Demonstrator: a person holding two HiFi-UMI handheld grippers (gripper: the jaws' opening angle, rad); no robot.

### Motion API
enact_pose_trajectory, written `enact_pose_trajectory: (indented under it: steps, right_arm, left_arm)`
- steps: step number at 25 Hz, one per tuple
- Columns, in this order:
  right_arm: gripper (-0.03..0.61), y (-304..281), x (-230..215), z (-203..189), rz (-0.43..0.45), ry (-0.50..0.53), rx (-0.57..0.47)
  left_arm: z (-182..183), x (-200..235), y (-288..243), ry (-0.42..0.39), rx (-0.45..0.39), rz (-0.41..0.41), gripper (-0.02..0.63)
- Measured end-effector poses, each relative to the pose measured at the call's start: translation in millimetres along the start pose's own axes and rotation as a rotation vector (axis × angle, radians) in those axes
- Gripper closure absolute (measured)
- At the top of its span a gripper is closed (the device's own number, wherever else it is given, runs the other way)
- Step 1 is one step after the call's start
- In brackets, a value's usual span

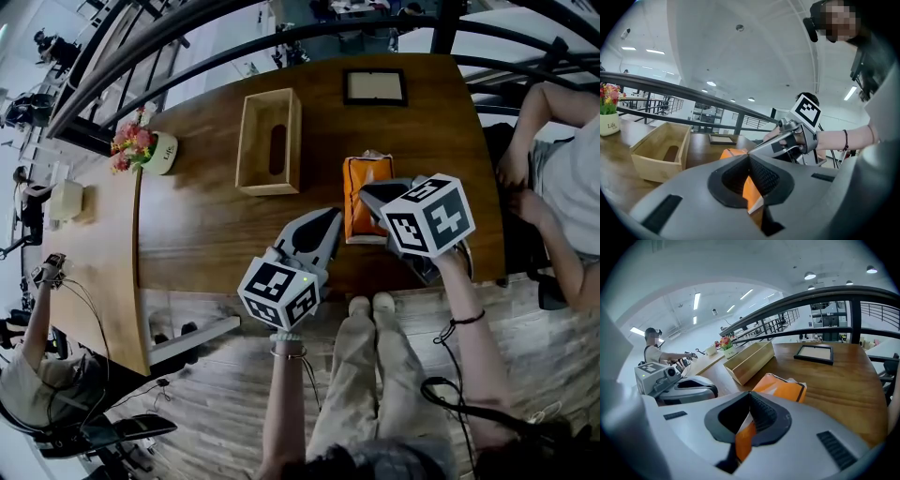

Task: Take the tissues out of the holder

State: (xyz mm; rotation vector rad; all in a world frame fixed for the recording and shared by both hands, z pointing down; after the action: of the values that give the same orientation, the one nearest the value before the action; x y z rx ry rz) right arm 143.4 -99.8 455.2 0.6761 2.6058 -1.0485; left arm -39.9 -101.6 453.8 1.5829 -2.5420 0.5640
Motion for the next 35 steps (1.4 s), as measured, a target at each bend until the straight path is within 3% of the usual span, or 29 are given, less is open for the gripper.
enact_pose_trajectory:
  steps: [9, 11, 16, 31, 35]
  right_arm:
    - [0.558, -11, 10, 2, -0.017, 0.034, 0.02]
    - [0.501, -11, 12, 2, -0.013, 0.036, 0.02]
    - [0.485, -6, 18, 3, -0.051, 0.079, 0.014]
    - [0.483, 50, 62, 20, -0.008, 0.039, -0.149]
    - [0.491, 67, 78, 31, 0.035, 0.088, -0.204]
  left_arm:
    - [-1, 4, 0, 0.005, 0.002, -0.003, 0.606]
    - [-1, 4, 0, 0.006, 0.003, -0.003, 0.606]
    - [2, 3, 1, 0.005, 0.005, -0.003, 0.606]
    - [47, -24, 38, -0.041, -0.071, -0.026, 0.606]
    - [65, -36, 44, -0.076, -0.109, -0.039, 0.606]
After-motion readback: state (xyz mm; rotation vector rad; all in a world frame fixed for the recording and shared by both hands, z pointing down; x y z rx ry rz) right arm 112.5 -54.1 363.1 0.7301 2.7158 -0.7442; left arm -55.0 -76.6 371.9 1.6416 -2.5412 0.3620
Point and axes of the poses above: the fingertips, and each gripper's own axes: y backward along the fingers, x to its left, z out of its top, the point moved 10 cm from there along y, backward along the fingers, and after that the axes turned 4 degrees about -x, right-handed, at the moved point
